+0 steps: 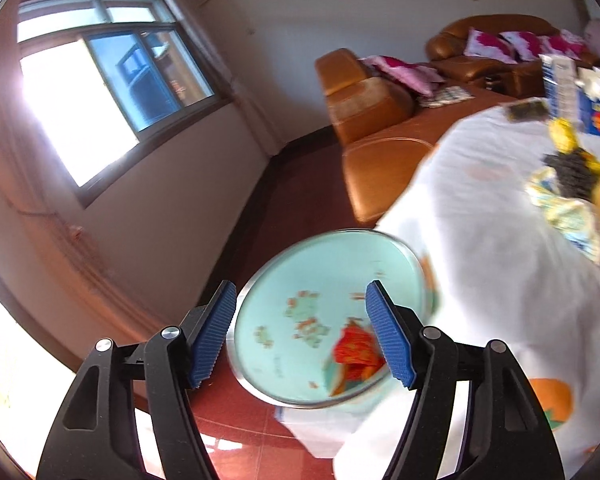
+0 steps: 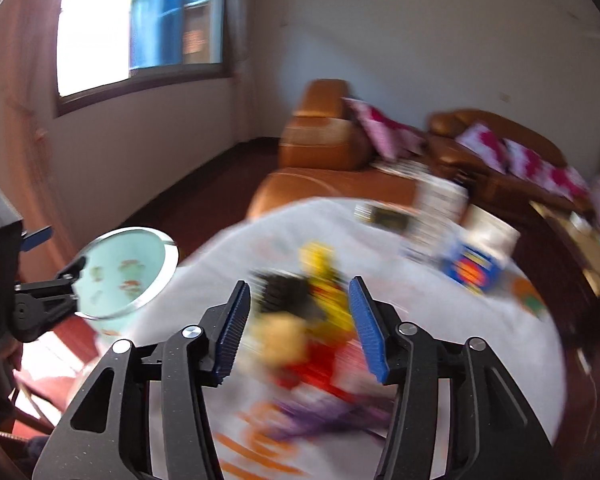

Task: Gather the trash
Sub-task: 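Move both open grippers back toward the remaining trash on the table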

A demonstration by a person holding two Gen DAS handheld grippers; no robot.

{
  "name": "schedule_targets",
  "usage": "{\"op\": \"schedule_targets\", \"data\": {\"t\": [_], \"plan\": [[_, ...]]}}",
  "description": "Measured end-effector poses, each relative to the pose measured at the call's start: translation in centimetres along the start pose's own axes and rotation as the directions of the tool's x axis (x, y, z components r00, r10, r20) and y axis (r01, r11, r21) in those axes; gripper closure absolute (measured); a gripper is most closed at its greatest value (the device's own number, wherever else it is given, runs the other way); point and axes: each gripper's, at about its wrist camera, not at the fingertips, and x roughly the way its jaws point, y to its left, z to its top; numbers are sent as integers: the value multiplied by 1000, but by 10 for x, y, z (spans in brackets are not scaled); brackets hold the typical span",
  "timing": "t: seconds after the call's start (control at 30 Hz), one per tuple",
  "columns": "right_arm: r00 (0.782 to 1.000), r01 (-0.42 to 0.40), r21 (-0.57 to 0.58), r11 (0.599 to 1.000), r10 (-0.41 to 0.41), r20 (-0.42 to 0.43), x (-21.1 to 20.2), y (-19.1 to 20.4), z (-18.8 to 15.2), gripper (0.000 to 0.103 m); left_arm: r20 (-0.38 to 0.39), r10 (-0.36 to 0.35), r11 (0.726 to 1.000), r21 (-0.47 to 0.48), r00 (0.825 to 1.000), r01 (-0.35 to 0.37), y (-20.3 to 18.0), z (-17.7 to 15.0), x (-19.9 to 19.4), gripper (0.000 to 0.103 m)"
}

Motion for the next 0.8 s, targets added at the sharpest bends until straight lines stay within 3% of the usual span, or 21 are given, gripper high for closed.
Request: {"op": "schedule_targets", "data": {"t": [0.27, 0.6, 0.8], "plan": [[987, 150, 157, 976, -139, -78, -14, -92, -63, 48, 16, -112, 992, 58, 994, 111, -70, 11, -18, 33], [981, 186, 261, 947, -166, -98, -13, -130, -101, 44, 51, -227, 968, 125, 973, 219, -146, 31, -39, 23], [981, 189, 276, 942, -169, -94, -17, -138, -108, 42, 19, -265, 954, 154, 964, 259, -179, 32, -30, 23]]}}
